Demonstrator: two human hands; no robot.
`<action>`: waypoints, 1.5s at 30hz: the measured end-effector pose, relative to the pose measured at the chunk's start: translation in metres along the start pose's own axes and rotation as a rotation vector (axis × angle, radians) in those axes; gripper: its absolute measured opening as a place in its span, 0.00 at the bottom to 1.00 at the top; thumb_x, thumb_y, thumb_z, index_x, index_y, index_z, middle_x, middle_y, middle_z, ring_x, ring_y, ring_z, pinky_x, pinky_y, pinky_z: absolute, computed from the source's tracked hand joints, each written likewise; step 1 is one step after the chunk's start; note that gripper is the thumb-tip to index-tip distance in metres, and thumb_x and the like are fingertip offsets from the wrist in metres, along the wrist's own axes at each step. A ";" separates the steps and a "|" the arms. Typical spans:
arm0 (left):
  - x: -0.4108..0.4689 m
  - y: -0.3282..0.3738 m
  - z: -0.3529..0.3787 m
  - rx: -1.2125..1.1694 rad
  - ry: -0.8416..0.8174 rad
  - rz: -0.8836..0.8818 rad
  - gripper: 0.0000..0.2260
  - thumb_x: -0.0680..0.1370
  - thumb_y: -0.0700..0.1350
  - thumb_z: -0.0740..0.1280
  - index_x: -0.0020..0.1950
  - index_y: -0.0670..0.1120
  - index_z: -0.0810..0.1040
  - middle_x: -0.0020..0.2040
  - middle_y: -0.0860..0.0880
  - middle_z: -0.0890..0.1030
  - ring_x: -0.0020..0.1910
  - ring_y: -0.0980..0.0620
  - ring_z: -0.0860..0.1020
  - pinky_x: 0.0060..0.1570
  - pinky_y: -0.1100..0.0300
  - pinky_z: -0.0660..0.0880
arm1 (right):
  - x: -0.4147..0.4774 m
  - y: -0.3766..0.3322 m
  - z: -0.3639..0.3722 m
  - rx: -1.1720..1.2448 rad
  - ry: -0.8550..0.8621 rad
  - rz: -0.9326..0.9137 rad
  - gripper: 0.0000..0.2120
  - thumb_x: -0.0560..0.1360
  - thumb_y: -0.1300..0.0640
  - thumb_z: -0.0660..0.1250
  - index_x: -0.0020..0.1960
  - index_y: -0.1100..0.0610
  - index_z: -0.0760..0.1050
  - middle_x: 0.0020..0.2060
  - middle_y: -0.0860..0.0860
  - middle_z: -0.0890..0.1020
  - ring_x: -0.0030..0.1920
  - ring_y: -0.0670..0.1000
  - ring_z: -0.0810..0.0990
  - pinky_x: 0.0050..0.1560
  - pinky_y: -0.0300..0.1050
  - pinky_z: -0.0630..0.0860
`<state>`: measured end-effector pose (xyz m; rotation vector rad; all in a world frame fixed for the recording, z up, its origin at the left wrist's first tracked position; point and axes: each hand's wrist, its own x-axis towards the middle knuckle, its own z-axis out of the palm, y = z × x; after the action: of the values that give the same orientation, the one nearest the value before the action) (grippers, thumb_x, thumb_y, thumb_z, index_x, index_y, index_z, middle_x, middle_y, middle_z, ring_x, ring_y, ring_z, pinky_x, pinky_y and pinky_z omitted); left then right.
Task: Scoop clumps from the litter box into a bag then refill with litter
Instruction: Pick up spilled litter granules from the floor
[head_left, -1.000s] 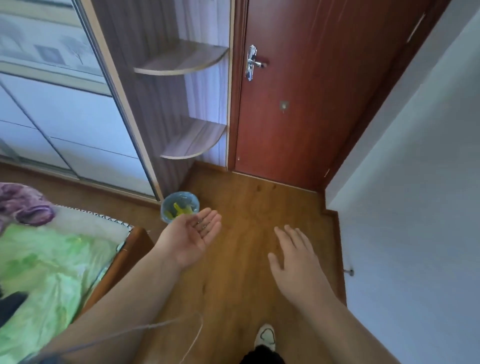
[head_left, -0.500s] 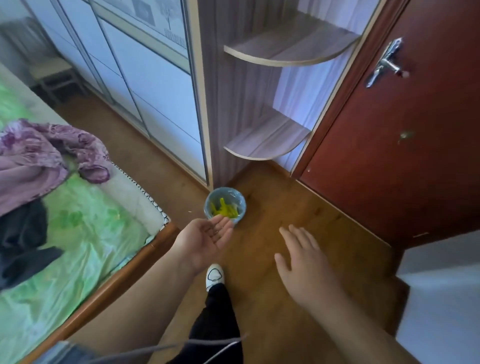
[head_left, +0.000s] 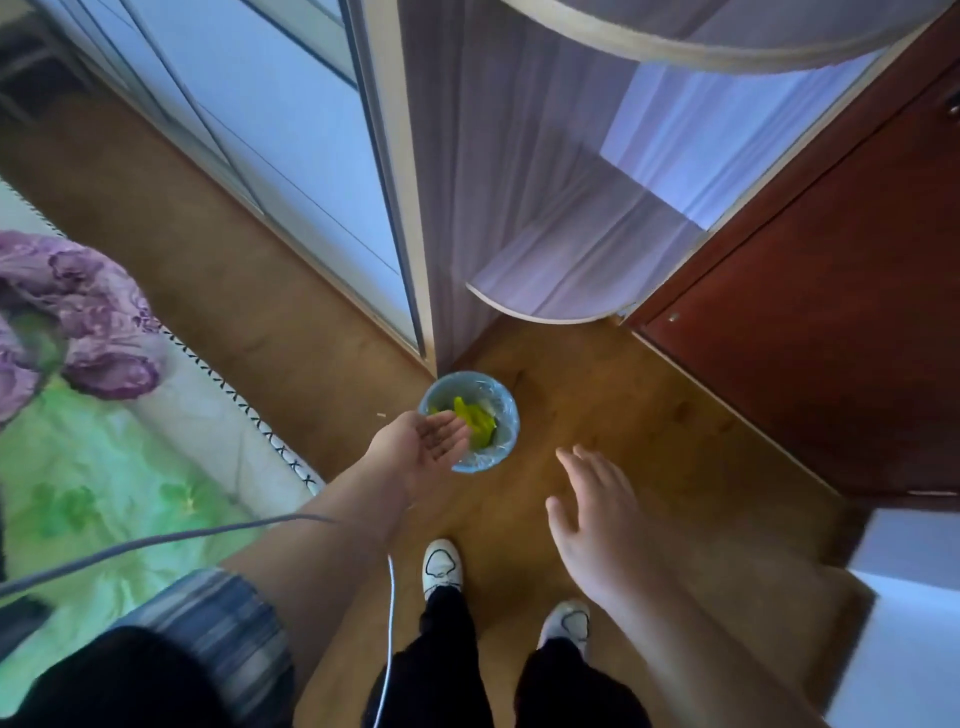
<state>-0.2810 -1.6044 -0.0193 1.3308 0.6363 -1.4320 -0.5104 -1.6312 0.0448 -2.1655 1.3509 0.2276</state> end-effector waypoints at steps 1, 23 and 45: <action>0.021 0.003 0.001 0.015 0.012 -0.008 0.14 0.83 0.38 0.52 0.50 0.34 0.77 0.45 0.37 0.81 0.46 0.42 0.81 0.58 0.49 0.77 | 0.017 0.005 0.009 -0.003 -0.010 0.008 0.27 0.82 0.47 0.58 0.79 0.48 0.58 0.78 0.46 0.61 0.78 0.48 0.55 0.77 0.46 0.58; 0.452 -0.108 -0.050 -0.387 -0.246 -0.112 0.40 0.77 0.72 0.49 0.78 0.45 0.64 0.75 0.38 0.68 0.74 0.36 0.66 0.76 0.39 0.55 | 0.298 0.175 0.320 0.079 -0.230 -0.100 0.24 0.82 0.52 0.60 0.77 0.52 0.63 0.75 0.47 0.64 0.76 0.46 0.59 0.74 0.42 0.60; 0.411 -0.071 -0.045 -0.431 -0.283 -0.086 0.38 0.78 0.72 0.46 0.79 0.48 0.61 0.77 0.41 0.65 0.76 0.39 0.62 0.75 0.35 0.55 | 0.385 0.143 0.350 0.054 -0.283 -0.060 0.31 0.82 0.41 0.43 0.81 0.54 0.52 0.80 0.54 0.55 0.80 0.53 0.52 0.78 0.54 0.54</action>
<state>-0.2673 -1.6737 -0.4329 0.7574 0.7662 -1.4184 -0.3984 -1.7823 -0.4611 -2.0361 1.1185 0.4504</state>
